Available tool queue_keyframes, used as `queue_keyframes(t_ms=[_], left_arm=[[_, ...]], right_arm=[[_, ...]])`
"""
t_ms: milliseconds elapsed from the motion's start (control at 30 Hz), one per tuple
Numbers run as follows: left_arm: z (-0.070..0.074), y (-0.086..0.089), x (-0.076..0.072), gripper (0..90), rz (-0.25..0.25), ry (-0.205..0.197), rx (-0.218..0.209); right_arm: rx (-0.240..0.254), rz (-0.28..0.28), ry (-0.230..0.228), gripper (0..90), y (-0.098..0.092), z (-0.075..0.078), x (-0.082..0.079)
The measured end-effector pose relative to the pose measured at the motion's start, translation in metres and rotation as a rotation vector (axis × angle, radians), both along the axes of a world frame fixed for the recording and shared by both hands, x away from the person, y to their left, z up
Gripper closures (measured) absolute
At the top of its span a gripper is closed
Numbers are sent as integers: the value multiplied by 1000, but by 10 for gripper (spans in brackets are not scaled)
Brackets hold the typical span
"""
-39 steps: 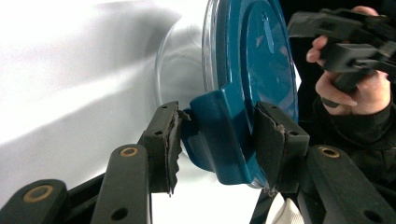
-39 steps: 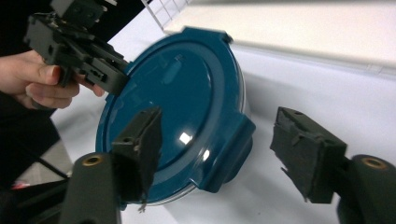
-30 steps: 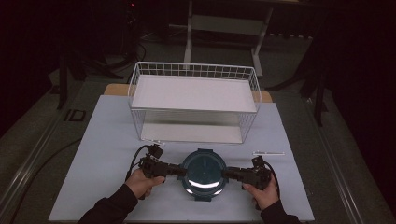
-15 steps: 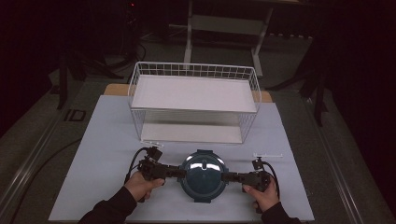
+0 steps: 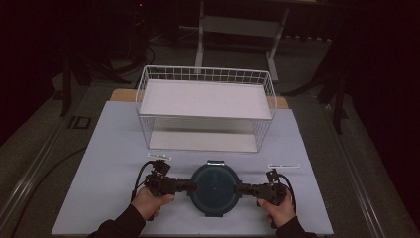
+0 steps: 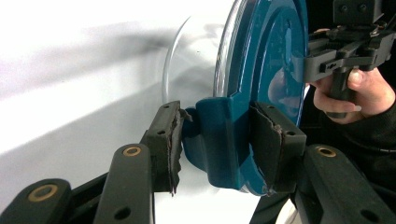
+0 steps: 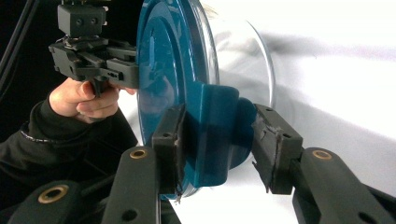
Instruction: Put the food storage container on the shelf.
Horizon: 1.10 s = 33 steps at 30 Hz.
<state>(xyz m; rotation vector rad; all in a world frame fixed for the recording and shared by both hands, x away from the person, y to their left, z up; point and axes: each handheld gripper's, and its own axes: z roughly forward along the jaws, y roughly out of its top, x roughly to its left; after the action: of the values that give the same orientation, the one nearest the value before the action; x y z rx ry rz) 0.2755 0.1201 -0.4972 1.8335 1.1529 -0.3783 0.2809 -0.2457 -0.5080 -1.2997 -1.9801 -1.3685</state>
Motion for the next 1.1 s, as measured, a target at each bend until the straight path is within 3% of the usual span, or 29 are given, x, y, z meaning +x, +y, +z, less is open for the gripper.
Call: queue_keyframes(t_ms=[267, 433, 667, 1100], left_arm=[[1, 2, -2, 557, -21, -29, 2], [6, 7, 2, 558, -16, -65, -3], [12, 14, 15, 559, -5, -93, -8], [24, 18, 48, 559, 27, -187, -8]], right_arm=[[11, 3, -2, 573, 2, 2, 0], [11, 13, -36, 574, 5, 7, 3], [7, 19, -84, 574, 13, 16, 18], [20, 9, -175, 573, 18, 31, 59]])
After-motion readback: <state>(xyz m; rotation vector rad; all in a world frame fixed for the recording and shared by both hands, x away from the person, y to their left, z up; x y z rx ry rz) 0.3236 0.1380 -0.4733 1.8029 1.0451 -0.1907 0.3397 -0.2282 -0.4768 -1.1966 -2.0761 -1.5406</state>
